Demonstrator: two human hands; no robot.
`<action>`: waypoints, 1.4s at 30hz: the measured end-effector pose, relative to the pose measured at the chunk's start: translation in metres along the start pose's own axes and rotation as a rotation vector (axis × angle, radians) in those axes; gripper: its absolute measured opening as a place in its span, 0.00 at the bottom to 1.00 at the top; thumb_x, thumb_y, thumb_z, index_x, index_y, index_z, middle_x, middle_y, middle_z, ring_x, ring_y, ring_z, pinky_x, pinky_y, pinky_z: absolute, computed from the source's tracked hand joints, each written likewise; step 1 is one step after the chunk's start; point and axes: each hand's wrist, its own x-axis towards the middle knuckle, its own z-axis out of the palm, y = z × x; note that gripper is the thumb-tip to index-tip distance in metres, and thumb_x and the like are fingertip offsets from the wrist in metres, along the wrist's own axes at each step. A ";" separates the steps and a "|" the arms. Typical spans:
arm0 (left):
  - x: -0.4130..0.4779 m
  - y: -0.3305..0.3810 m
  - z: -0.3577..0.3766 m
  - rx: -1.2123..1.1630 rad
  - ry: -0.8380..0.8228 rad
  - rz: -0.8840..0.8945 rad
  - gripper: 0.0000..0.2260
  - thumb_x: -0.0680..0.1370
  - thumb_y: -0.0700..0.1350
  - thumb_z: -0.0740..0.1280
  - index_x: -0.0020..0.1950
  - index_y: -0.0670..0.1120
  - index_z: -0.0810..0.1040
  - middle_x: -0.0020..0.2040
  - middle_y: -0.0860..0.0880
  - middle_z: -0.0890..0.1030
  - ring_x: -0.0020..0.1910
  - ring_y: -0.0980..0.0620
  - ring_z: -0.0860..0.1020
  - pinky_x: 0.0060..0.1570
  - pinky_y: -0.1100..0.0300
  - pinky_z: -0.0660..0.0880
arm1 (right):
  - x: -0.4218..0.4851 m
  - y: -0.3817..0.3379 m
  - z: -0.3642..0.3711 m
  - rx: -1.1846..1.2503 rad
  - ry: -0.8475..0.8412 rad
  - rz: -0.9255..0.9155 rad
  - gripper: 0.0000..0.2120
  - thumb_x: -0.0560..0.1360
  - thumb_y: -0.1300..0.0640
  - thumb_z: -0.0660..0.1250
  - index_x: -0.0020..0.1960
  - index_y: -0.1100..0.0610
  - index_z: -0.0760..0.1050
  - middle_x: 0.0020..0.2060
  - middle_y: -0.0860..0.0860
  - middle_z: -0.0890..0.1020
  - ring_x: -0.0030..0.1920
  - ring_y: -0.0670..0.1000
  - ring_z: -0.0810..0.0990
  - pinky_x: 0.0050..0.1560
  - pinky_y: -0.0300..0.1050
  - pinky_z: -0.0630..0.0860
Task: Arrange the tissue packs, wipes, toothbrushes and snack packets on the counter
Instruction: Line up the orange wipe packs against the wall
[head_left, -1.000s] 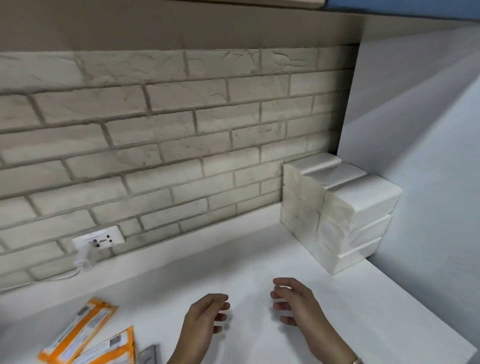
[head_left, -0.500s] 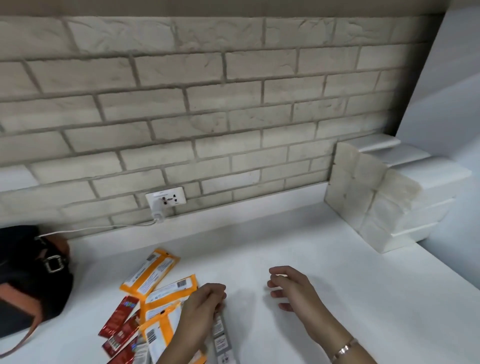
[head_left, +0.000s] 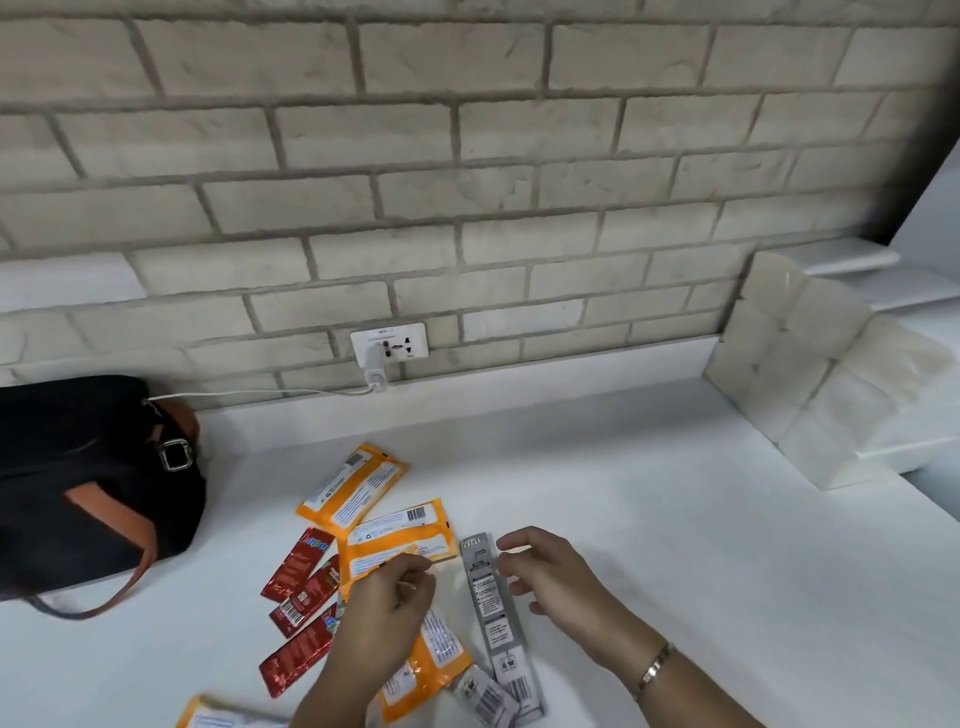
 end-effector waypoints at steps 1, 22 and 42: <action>0.001 -0.002 -0.002 -0.012 0.009 0.000 0.05 0.82 0.46 0.69 0.55 0.55 0.82 0.43 0.52 0.85 0.42 0.59 0.82 0.36 0.65 0.77 | 0.002 0.000 0.003 -0.018 -0.008 0.001 0.06 0.80 0.53 0.65 0.55 0.47 0.79 0.49 0.47 0.84 0.45 0.41 0.83 0.44 0.36 0.74; 0.014 -0.047 -0.020 0.272 0.133 -0.182 0.06 0.82 0.50 0.68 0.48 0.49 0.77 0.46 0.51 0.81 0.45 0.53 0.81 0.43 0.57 0.81 | 0.052 0.023 0.095 -0.451 -0.326 0.019 0.13 0.76 0.48 0.73 0.57 0.53 0.80 0.53 0.49 0.85 0.50 0.49 0.83 0.52 0.44 0.82; -0.011 0.038 0.012 -0.865 0.057 -0.290 0.33 0.73 0.59 0.77 0.74 0.58 0.67 0.59 0.42 0.85 0.55 0.41 0.85 0.53 0.39 0.83 | 0.017 0.009 0.051 -0.181 0.194 -0.451 0.07 0.77 0.52 0.71 0.55 0.46 0.81 0.47 0.41 0.86 0.46 0.43 0.84 0.47 0.46 0.81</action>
